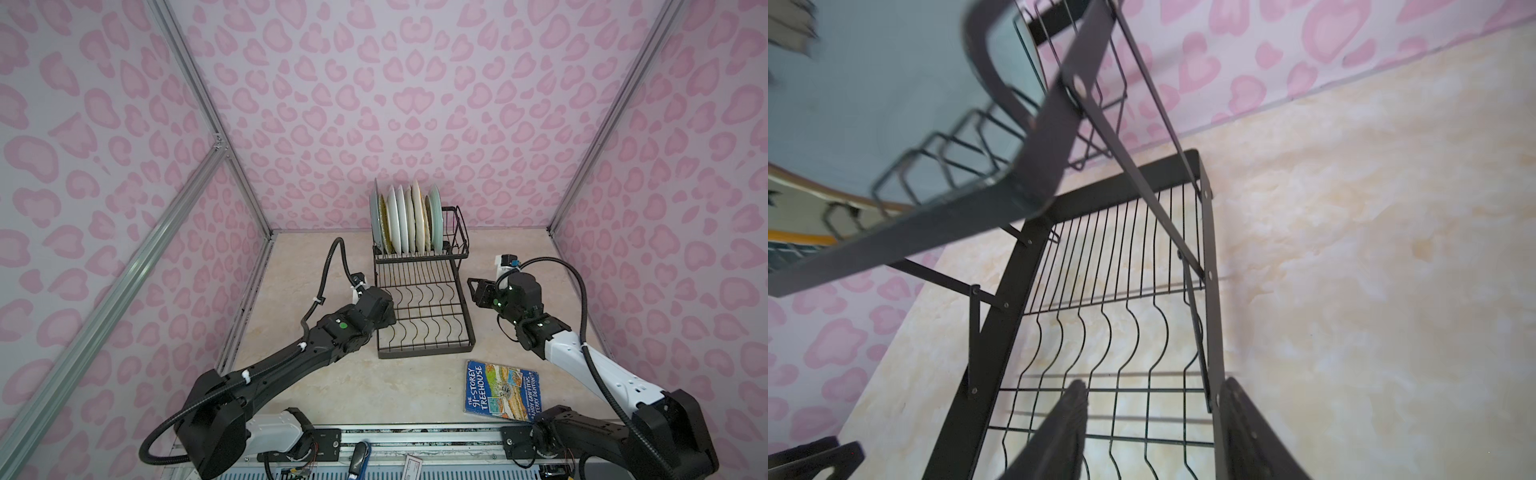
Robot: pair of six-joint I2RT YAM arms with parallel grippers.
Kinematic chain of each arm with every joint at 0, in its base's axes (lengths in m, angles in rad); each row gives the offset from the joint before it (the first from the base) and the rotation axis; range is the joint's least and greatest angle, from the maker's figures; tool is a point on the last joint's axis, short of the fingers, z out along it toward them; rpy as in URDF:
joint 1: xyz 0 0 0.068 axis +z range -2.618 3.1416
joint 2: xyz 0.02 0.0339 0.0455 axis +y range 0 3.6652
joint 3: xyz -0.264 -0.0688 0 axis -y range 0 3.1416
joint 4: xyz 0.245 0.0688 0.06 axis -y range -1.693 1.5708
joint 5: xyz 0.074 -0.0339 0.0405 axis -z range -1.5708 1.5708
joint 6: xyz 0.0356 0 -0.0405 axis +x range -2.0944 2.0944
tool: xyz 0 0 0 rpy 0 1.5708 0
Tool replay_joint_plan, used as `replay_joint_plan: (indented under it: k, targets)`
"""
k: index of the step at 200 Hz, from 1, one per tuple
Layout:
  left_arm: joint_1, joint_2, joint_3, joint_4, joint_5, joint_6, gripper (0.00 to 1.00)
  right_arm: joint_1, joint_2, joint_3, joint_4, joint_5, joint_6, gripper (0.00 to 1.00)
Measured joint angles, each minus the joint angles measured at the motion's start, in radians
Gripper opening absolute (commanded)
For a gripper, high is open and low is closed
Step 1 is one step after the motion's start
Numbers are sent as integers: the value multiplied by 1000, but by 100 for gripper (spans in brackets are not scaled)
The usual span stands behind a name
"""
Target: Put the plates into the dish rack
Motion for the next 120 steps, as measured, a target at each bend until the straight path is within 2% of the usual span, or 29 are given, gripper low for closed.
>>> replay_joint_plan:
  k: [31,65,80,98,120]
  targets:
    - [31,-300,-61,-12,-85,69,97,-77,-182,-15,-48,24,-59,99]
    - [150,-608,-220,-13,-216,138,97,-224,-302,-73,-66,84,-90,99]
    - [188,-704,-306,6,-286,164,97,-282,-323,-135,-41,129,-92,99]
    - [218,-814,-455,101,-376,232,97,-339,-332,-277,70,140,-103,99]
    - [274,-835,-586,205,-422,304,97,-390,-303,-425,204,165,-111,99]
